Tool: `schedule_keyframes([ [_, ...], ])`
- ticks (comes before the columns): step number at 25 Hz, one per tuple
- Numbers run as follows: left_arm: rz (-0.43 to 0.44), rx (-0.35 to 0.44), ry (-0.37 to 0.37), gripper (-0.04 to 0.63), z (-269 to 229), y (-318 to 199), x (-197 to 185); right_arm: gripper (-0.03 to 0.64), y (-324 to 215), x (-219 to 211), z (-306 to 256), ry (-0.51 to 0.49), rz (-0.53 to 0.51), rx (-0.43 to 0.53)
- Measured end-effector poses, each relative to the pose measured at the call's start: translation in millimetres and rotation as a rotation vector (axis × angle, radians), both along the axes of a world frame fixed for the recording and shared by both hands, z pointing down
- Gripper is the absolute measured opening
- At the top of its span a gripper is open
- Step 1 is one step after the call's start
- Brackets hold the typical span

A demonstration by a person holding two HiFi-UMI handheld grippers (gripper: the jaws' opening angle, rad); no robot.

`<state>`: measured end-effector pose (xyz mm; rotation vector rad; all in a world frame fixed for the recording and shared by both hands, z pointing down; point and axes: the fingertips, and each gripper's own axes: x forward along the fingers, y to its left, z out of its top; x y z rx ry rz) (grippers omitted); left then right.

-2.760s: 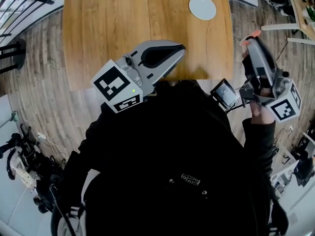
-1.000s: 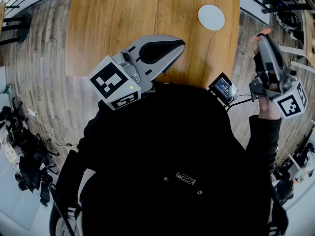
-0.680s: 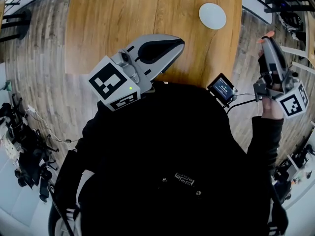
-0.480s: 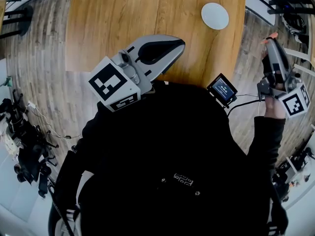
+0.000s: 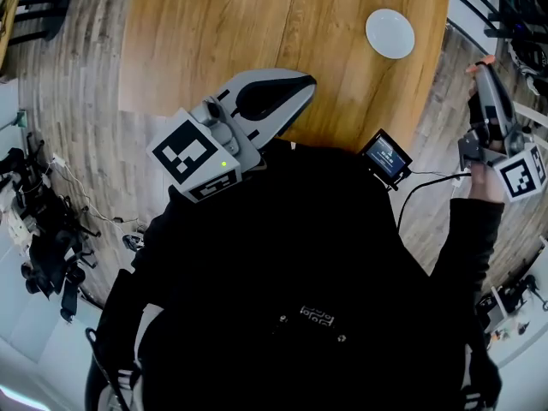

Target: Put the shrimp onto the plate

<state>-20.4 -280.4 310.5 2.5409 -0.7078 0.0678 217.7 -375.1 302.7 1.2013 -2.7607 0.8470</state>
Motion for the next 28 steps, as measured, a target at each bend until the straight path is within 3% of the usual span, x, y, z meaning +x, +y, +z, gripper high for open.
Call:
schedule_keyframes([
  [14,-0.064,-0.044,-0.025,0.005,-0.1,9.5,-14.3,0.069,-32.2,-11.4,20.4,0.040,-0.059,-0.031],
  [28,-0.143,-0.089,-0.051,0.005,7.2,24.6,-23.2,0.069,-52.2,-14.7,87.0,0.136,-0.137,-0.112],
])
